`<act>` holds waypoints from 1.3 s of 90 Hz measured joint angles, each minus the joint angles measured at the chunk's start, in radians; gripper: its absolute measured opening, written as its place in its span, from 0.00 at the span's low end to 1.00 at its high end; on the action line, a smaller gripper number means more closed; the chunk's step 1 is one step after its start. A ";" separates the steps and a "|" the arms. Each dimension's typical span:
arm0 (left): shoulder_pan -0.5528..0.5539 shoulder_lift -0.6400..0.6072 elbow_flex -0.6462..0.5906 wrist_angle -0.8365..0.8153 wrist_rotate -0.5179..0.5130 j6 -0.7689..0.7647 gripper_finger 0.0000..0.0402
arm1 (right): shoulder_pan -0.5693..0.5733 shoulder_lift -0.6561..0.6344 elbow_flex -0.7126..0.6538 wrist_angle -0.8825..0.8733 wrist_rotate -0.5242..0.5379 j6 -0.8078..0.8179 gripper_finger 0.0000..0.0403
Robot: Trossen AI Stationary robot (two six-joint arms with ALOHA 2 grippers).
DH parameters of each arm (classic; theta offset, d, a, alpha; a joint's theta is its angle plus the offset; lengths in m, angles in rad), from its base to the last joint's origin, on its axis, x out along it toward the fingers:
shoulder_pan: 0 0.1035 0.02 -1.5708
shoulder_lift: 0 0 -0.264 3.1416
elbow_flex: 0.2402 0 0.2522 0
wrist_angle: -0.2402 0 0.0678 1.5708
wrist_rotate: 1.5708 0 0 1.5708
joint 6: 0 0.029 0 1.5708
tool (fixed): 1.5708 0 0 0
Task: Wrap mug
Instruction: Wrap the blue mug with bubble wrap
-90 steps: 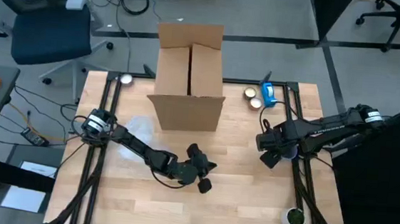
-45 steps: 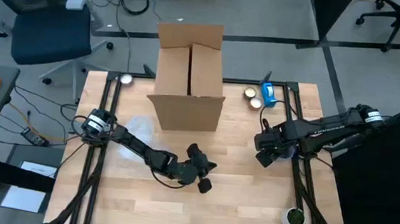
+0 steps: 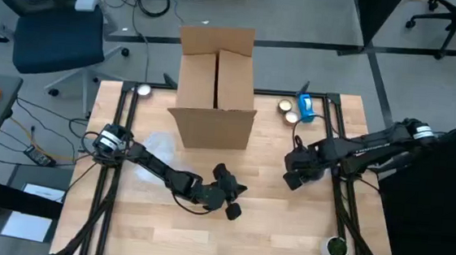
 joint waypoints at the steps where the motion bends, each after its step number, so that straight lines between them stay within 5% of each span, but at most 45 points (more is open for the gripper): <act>1: 0.000 0.000 0.000 0.000 0.000 0.000 0.00 | 0.004 0.008 0.006 0.003 0.000 0.000 0.01; 58: 0.000 0.000 0.000 0.000 0.000 0.082 0.00 | 0.137 0.587 0.582 0.014 0.013 -0.226 0.01; 83: -0.010 0.000 0.000 0.024 0.114 0.073 0.00 | 0.155 0.637 0.663 -0.008 0.015 -0.297 0.02; 117: -0.011 0.000 0.000 0.027 0.139 0.068 0.00 | 0.154 0.637 0.663 0.025 0.014 -0.292 0.03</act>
